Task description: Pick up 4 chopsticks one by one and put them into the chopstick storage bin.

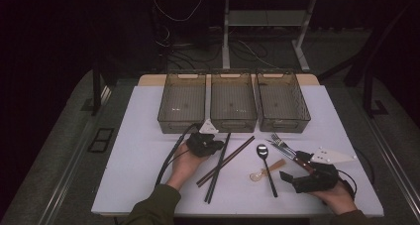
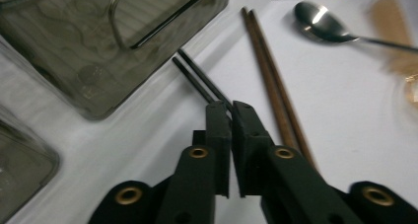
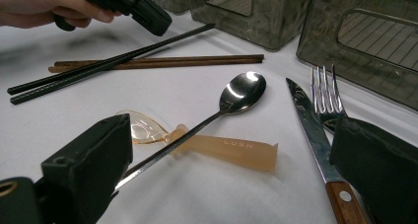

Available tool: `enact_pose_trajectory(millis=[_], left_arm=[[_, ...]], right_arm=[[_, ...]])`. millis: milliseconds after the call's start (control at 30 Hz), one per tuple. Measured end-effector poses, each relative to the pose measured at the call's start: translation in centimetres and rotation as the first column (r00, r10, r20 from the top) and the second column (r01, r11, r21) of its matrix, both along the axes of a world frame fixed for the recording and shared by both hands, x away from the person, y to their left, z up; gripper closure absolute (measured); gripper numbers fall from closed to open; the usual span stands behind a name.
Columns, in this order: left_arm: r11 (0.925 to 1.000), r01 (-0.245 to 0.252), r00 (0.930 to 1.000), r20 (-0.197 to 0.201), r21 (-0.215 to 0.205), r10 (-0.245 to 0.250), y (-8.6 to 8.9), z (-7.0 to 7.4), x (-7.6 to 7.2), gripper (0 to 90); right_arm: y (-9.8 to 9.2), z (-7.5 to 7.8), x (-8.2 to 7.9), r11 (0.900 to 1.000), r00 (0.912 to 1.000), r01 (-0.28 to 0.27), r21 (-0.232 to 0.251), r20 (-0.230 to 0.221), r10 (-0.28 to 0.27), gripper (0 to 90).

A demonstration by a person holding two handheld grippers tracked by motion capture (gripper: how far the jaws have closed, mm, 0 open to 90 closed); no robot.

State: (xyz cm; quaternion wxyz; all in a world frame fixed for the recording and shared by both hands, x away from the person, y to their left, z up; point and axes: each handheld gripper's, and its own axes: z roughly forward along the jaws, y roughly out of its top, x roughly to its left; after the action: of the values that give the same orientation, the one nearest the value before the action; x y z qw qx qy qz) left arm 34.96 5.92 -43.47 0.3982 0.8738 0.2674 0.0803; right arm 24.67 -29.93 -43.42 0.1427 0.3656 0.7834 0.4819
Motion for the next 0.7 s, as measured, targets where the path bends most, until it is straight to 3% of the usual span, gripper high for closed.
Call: enact_pose_trajectory(millis=[167,367,700], left_arm=[[0.9999,-0.005,0.9999,-0.011,-0.016,0.004,0.1,0.4,-0.8,68.8],[0.9995,-0.029,0.9979,-0.058,0.014,0.030,-0.6,-0.2,-1.2,57.5],[0.9967,-0.035,0.9981,-0.048,0.073,0.038,-1.4,-1.0,-1.0,60.8]], right_arm=[[0.0,0.0,0.0,1.000,1.0000,-0.002,-0.002,0.000,0.002,2.9],[0.0,0.0,-0.1,1.000,1.0000,0.001,-0.004,0.000,-0.001,2.9],[0.1,0.0,0.0,1.000,1.0000,0.002,-0.005,0.000,-0.002,2.9]])
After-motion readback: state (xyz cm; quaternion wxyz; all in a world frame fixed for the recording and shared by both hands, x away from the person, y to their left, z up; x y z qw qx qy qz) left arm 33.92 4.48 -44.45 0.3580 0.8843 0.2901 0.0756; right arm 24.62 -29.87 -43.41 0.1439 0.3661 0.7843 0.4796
